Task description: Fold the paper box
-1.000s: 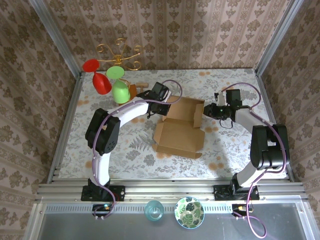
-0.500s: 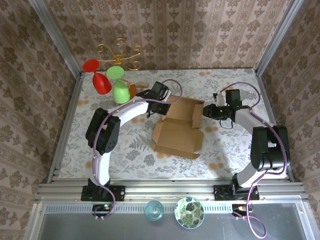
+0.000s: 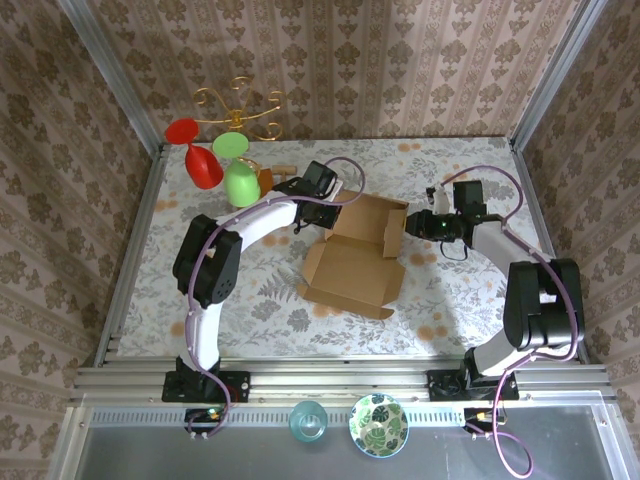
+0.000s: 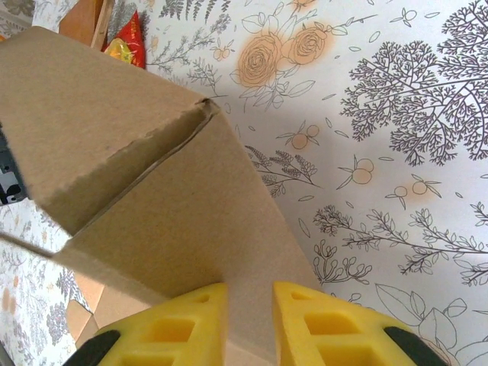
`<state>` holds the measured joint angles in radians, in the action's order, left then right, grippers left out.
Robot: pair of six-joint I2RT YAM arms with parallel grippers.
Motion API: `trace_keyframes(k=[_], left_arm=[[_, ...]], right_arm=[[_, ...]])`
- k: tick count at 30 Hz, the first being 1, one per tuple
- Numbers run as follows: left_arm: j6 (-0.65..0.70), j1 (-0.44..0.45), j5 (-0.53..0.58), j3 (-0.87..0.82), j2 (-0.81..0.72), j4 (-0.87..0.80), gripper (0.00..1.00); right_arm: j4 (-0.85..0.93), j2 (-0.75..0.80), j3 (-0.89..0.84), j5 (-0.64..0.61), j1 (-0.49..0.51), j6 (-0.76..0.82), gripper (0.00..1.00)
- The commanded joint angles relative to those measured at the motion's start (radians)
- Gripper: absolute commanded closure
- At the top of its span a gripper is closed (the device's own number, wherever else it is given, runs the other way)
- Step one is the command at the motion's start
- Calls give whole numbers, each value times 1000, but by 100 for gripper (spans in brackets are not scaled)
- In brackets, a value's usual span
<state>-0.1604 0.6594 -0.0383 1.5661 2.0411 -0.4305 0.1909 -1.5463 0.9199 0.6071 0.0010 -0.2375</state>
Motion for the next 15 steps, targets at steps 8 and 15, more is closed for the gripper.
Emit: trace_keyframes(k=[8, 15], left_arm=[[22, -5, -7, 8, 34, -49, 100], [31, -6, -9, 5, 30, -54, 100]], right_arm=[[43, 53, -2, 33, -1, 23, 74], [14, -32, 26, 3, -18, 23, 68]])
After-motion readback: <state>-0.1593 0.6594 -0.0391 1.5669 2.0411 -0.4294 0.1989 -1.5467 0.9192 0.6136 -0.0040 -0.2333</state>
